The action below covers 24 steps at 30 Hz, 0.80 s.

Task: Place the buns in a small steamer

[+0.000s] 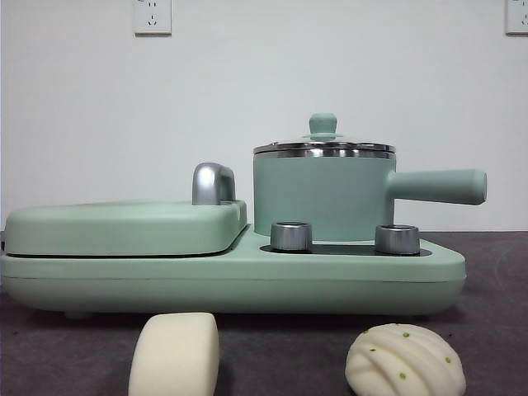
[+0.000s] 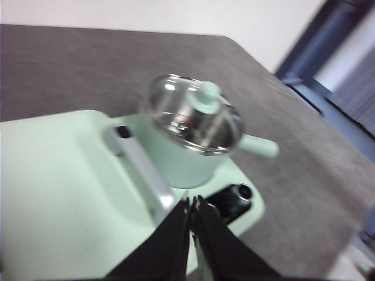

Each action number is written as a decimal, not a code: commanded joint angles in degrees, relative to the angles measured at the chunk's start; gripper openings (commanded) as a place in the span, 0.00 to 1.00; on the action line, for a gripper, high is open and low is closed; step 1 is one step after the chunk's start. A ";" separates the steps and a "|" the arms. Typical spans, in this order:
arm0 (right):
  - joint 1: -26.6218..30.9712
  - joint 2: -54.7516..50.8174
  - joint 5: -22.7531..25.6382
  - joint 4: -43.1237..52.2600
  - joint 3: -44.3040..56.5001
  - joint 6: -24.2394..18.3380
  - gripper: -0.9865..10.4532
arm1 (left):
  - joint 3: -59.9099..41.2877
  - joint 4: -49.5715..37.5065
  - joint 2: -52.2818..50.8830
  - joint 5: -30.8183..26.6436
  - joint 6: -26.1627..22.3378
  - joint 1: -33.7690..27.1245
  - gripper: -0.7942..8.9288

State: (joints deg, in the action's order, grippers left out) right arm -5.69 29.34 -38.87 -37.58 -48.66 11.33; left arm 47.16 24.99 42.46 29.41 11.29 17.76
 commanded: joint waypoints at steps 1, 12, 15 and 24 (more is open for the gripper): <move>-0.22 0.15 -0.11 0.22 -0.92 -1.99 0.10 | 1.81 -0.61 1.49 1.07 -1.29 0.68 0.10; -0.22 0.15 3.37 -0.42 -0.92 -1.97 0.48 | 1.88 -0.57 2.54 1.05 -1.64 0.63 0.53; -0.22 0.15 3.34 -0.35 -0.92 -1.99 0.52 | 1.88 -0.83 2.54 1.05 -1.60 0.63 0.62; -0.22 0.13 3.30 -0.13 -0.92 -1.95 0.52 | 2.99 -1.38 4.98 1.07 -0.50 0.70 0.62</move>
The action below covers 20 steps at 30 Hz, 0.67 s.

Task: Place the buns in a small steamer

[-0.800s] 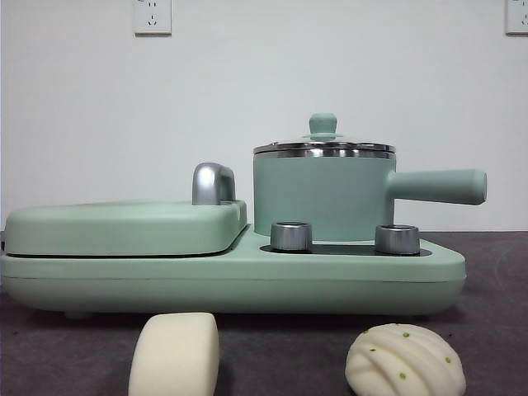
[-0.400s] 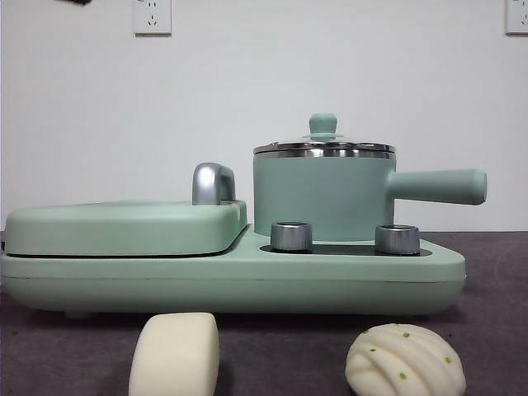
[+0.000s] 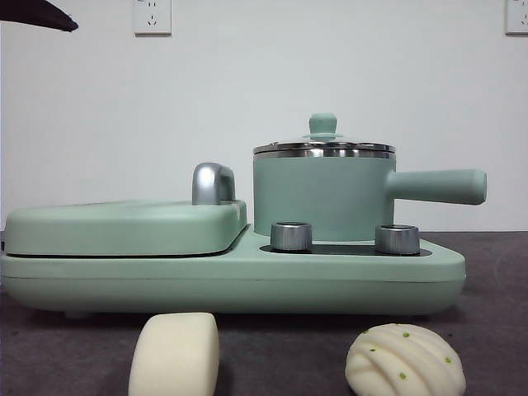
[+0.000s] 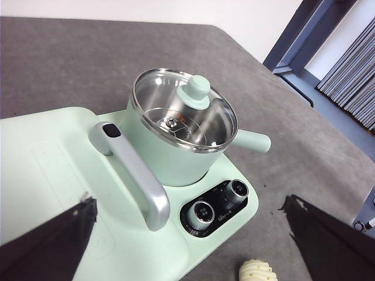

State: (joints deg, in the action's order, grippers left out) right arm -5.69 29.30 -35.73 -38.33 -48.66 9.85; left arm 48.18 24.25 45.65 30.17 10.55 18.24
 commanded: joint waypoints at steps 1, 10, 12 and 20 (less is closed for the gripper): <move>-0.22 0.17 0.17 0.63 -0.92 -0.48 0.52 | 2.56 -0.63 2.73 0.35 0.11 0.22 0.62; -0.22 0.20 0.17 1.44 -0.92 -1.38 0.52 | 15.91 4.17 19.23 0.98 -6.80 1.73 0.62; -0.22 0.20 0.17 1.44 -0.92 -1.40 0.52 | 20.61 6.16 24.22 0.98 -9.55 2.51 0.62; -0.22 0.20 0.15 1.44 -0.92 -1.42 0.52 | 39.34 12.22 42.62 0.74 -14.49 6.95 0.62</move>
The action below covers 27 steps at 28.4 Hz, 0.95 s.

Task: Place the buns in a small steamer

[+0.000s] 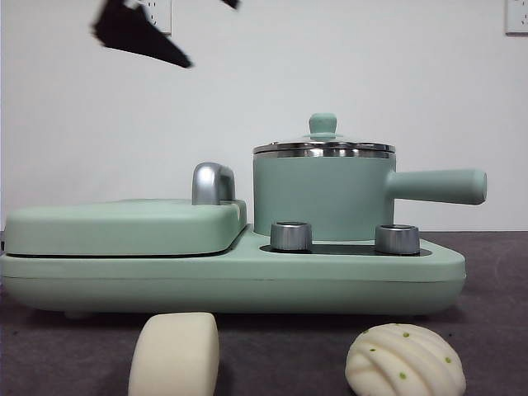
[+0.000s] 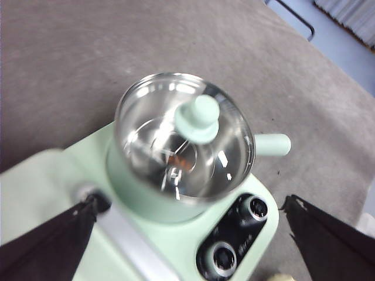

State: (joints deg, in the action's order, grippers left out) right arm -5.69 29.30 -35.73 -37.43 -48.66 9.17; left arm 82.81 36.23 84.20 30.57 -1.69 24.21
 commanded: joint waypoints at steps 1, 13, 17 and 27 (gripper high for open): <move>-0.22 0.20 0.17 0.55 -0.92 -0.74 0.52 | 6.84 0.31 6.23 0.11 -2.25 1.64 0.62; -0.22 0.22 0.17 0.55 -0.90 -0.74 0.52 | 25.75 5.99 24.68 -8.52 -6.75 8.57 0.62; -0.22 0.22 0.17 0.55 -0.90 -0.74 0.52 | 27.63 3.56 28.24 -8.74 -6.23 10.49 0.62; -0.22 0.20 0.17 0.50 -0.90 -0.68 0.52 | 27.61 5.46 31.36 -11.74 -7.76 13.68 0.59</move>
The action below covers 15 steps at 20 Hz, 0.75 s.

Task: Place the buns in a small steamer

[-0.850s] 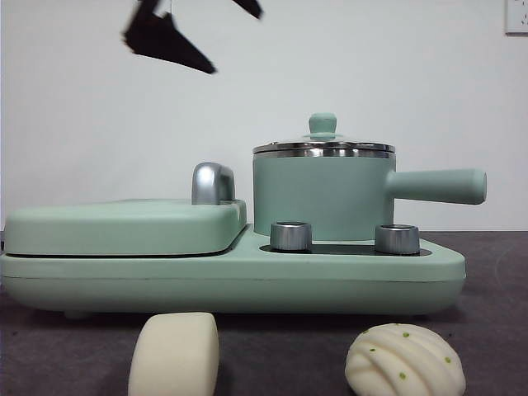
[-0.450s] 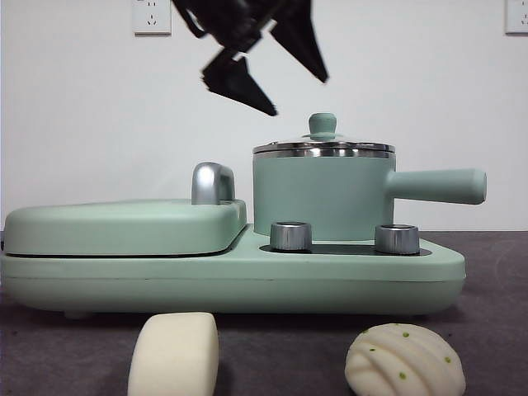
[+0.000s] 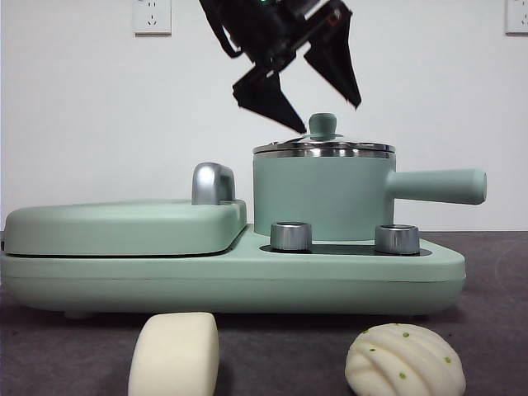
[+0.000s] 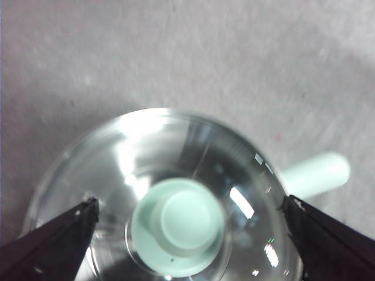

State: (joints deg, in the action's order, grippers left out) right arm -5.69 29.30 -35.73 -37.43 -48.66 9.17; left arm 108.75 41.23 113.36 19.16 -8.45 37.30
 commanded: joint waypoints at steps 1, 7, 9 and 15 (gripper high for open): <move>-0.22 0.20 0.17 0.50 -0.90 -0.68 0.52 | 1.66 1.03 2.64 -0.33 -0.98 0.59 0.59; -0.22 0.22 0.20 0.52 -0.90 -0.68 0.52 | 1.68 0.87 2.84 -0.66 -1.31 0.57 0.39; -0.22 0.20 0.20 0.50 -0.90 -0.68 0.52 | 1.66 1.01 2.84 -3.23 -1.70 0.59 0.26; -0.22 0.20 0.17 0.48 -0.90 -0.66 0.52 | 1.90 1.07 2.82 -4.20 -2.47 0.61 0.10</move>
State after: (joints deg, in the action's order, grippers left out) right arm -5.69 29.30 -35.73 -37.45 -48.66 9.17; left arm 109.62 41.98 114.43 15.59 -11.09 37.85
